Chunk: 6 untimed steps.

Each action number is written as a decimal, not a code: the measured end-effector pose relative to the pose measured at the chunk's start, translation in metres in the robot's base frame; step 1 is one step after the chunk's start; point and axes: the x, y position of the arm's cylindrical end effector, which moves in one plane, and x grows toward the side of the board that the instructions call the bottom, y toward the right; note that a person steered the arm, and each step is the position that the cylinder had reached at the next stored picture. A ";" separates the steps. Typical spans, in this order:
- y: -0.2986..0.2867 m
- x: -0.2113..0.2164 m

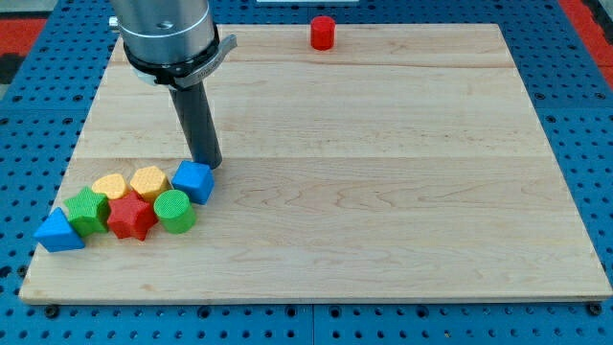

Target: Move the green star to the top left of the board

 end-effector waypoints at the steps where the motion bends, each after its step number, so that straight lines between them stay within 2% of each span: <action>1: 0.002 0.000; 2: 0.002 -0.008; 3: 0.047 0.026; 4: 0.111 0.135; 5: 0.077 0.165; 6: -0.040 0.153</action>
